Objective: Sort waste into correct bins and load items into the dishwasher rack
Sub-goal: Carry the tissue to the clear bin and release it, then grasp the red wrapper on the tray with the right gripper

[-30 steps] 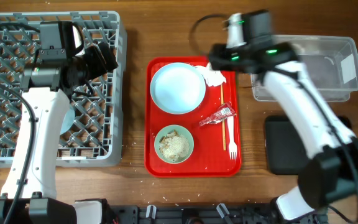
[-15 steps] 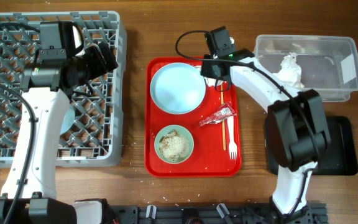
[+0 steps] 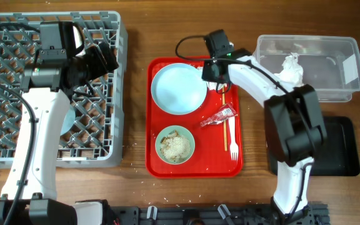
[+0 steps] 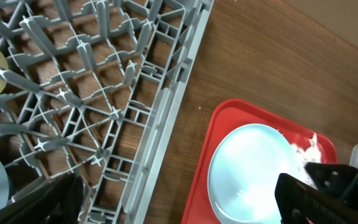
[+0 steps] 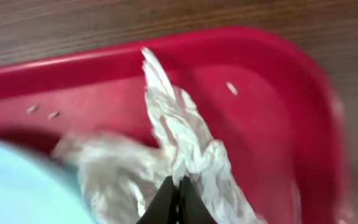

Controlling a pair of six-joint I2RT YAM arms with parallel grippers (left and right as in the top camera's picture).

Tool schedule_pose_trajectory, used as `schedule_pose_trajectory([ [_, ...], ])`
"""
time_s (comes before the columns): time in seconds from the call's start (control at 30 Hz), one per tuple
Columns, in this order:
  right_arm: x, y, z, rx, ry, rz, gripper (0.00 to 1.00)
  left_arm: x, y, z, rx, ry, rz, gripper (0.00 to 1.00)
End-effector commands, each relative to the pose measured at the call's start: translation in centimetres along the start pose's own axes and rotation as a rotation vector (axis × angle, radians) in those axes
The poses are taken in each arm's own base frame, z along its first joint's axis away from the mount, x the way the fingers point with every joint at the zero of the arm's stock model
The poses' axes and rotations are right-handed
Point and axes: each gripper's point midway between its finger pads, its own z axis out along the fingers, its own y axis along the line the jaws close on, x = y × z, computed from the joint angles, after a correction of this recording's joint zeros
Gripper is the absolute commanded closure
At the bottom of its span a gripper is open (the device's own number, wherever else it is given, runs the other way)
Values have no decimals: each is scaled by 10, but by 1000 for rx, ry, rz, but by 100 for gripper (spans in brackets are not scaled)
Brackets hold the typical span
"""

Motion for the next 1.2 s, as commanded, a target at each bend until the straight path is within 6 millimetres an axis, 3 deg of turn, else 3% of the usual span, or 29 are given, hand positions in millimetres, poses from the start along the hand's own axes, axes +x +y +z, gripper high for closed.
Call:
schedule_pose_trajectory([
  [0.0, -78, -10, -111, -64, -239, 46, 96, -4, -3, -5, 14, -15, -8, 0],
  [0.03, -90, -23, -141, -69, -290, 57, 96, -4, -3, -5, 14, -15, -8, 0],
  [0.1, -99, -46, -175, -55, -348, 79, 96, -4, -3, -5, 14, -15, -8, 0],
  [0.17, -102, -91, -197, 51, -378, 145, 96, -4, -3, -5, 14, -15, -8, 0],
  [0.27, -96, -141, -201, 156, -348, 221, 96, -4, -3, -5, 14, -15, -8, 0],
  [0.3, -91, -164, -195, 190, -317, 261, 96, -4, -3, -5, 14, -15, -8, 0],
  [0.37, -85, -189, -186, 219, -286, 304, 96, -4, -3, -5, 14, -15, -8, 0],
  [0.4, -83, -202, -179, 231, -269, 324, 91, -4, -3, -5, 14, -15, -8, 0],
  [0.43, -82, -205, -173, 218, -253, 306, 43, -4, -3, -5, 14, -15, -8, 0],
  [0.47, -83, -200, -167, 186, -233, 247, 11, -4, -3, -5, 14, -15, -8, 0],
  [0.5, -83, -194, -164, 154, -221, 193, 0, -4, -3, -5, 14, -15, -8, 0],
  [0.6, -80, -179, -167, 73, -204, 124, 0, -4, -3, -5, 14, -15, -8, 0],
  [0.67, -75, -159, -175, -42, -185, 112, 0, -4, -3, -5, 14, -15, -8, 0],
  [0.8, -28, -71, -215, -551, 6, 83, 0, -4, -3, -5, 14, -15, -8, 0],
  [0.83, -14, -60, -219, -598, 69, 87, 1, -4, -3, -5, 14, -15, -8, 0],
  [0.93, 34, -42, -210, -512, 242, 50, 0, -4, -3, -5, 14, -15, -8, 0],
  [1.0, 60, -42, -189, -319, 301, 63, 0, -4, -3, -5, 14, -15, -8, 0],
  [1.1, 105, -58, -154, 58, 325, 264, 0, -4, -3, -5, 14, -15, -8, 0],
  [1.17, 134, -58, -141, 172, 344, 491, 0, -4, -3, -5, 14, -15, -8, 0],
])
